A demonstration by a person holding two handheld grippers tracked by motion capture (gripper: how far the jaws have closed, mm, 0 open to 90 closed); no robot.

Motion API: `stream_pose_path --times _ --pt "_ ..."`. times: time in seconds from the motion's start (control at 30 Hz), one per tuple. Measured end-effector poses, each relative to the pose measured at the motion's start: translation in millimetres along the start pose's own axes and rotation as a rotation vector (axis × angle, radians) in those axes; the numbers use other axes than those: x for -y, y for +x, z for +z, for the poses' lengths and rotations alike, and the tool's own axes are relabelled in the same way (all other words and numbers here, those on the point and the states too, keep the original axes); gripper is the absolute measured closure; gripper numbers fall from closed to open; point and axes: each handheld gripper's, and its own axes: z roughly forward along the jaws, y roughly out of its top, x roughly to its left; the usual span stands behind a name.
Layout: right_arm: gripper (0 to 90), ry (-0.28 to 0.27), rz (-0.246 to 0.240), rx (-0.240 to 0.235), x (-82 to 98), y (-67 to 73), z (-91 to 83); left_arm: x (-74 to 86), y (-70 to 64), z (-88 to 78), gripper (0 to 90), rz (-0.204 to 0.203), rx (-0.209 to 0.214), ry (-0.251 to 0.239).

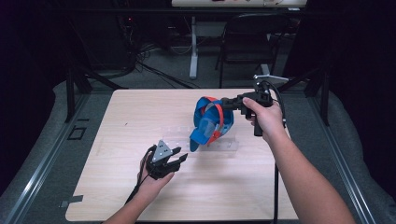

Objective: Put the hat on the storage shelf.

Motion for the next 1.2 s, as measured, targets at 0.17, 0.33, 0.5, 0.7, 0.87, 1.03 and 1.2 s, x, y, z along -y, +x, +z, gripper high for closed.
stream_pose_path --times 0.17,0.33,0.5,0.7,0.87,1.03,1.2 --pt "68.2 -0.014 0.002 0.017 1.4 -4.7 -4.1 5.0 6.4 -10.1 56.6 -0.03 0.002 -0.004" --pt "64.9 -0.009 -0.001 0.037 3.6 -9.1 -4.6 11.7 13.3 -14.2 53.6 -0.059 -0.005 -0.013" --pt "61.8 -0.023 -0.012 0.061 4.4 -12.5 -8.9 16.1 22.6 -16.7 52.6 -0.079 -0.024 -0.014" --pt "58.8 -0.035 -0.026 0.082 7.4 -15.1 -12.1 18.2 28.8 -19.5 50.2 -0.088 -0.04 -0.013" --pt "56.7 -0.034 -0.036 0.095 8.7 -17.2 -9.7 18.9 31.6 -19.4 49.6 -0.098 -0.053 -0.011" --pt "56.0 -0.025 -0.046 0.101 10.9 -18.3 -7.5 21.3 33.3 -19.5 49.1 -0.105 -0.062 -0.01" --pt "53.8 -0.037 -0.074 0.107 13.5 -15.7 -9.7 22.0 35.3 -20.1 48.6 -0.102 -0.069 -0.006"
